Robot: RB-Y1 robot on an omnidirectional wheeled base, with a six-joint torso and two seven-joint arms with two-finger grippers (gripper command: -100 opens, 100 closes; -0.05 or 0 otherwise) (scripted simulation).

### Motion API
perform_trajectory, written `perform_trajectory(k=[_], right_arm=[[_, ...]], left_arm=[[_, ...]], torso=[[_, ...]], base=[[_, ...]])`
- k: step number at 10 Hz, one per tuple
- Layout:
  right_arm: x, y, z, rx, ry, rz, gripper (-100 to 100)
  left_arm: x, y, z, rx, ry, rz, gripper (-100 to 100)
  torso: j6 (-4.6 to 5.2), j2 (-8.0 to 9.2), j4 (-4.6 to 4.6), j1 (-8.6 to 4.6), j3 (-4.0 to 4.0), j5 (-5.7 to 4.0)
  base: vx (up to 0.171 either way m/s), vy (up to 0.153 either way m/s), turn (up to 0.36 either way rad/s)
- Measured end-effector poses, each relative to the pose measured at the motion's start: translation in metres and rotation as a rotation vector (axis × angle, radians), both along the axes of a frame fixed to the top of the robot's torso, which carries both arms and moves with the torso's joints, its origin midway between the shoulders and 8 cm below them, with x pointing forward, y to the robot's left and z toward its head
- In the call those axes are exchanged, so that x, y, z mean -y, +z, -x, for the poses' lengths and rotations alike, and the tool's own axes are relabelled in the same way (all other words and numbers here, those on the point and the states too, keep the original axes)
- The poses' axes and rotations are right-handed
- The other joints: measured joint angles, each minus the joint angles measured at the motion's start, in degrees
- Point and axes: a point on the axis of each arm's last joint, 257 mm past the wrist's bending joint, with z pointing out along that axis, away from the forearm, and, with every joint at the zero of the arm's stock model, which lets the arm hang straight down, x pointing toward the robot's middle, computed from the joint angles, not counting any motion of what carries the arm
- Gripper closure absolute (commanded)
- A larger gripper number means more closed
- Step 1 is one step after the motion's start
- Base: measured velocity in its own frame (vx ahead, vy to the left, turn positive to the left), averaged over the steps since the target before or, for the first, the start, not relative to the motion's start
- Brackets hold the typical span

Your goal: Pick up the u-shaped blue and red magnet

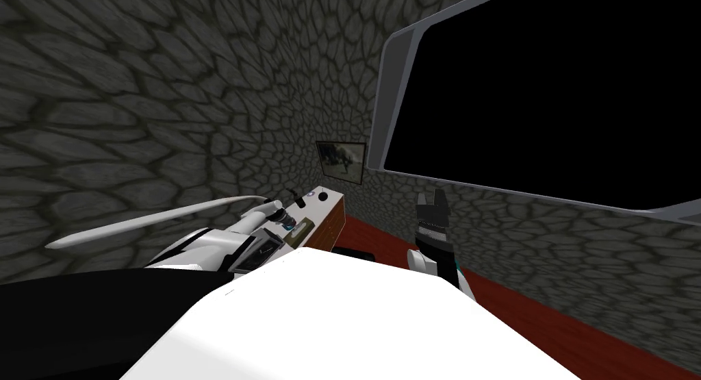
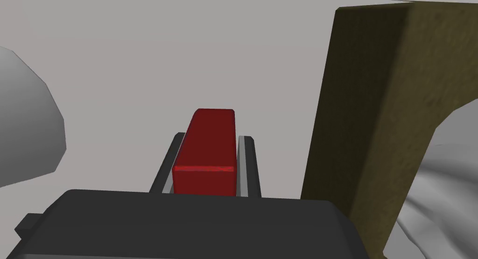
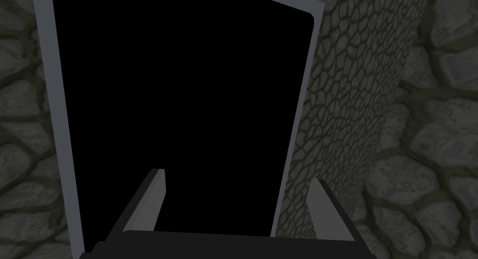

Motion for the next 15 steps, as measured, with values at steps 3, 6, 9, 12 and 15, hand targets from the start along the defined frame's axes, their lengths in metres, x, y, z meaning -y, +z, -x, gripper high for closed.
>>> perform_trajectory(k=[3, 6, 9, 12, 15], right_arm=[[0.0, 0.0, 0.0, 0.0, 0.0, 0.0, 0], [0.0, 0.0, 0.0, 0.0, 0.0, 0.0, 0], [0.0, 0.0, 0.0, 0.0, 0.0, 0.0, 0], [0.0, 0.0, 0.0, 0.0, 0.0, 0.0, 0], [0.0, 0.0, 0.0, 0.0, 0.0, 0.0, 0]], left_arm=[[0.012, 0.003, -0.015, 0.011, -0.066, 0.006, 100], [0.017, 0.007, -0.021, 0.01, -0.116, 0.001, 100], [0.026, 0.012, -0.03, 0.015, -0.169, 0.003, 100], [0.029, 0.016, -0.035, 0.01, -0.211, -0.004, 100], [0.036, 0.019, -0.04, 0.006, -0.256, 0.002, 100]], torso=[[-0.03, 0.0, 0.0, 0.06, 0.01, 0.06], [-0.03, 0.13, 0.01, 0.14, 0.07, 0.04], [-0.09, 0.09, 0.02, 0.05, 0.05, -0.01], [-0.02, 0.09, -0.01, 0.05, 0.04, -0.01], [-0.09, 0.07, -0.02, 0.05, 0.02, 0.0]], base=[[0.076, -0.03, 0.151], [0.063, -0.026, 0.184], [0.066, -0.033, 0.172], [0.066, -0.037, 0.184], [0.055, -0.042, 0.166]])
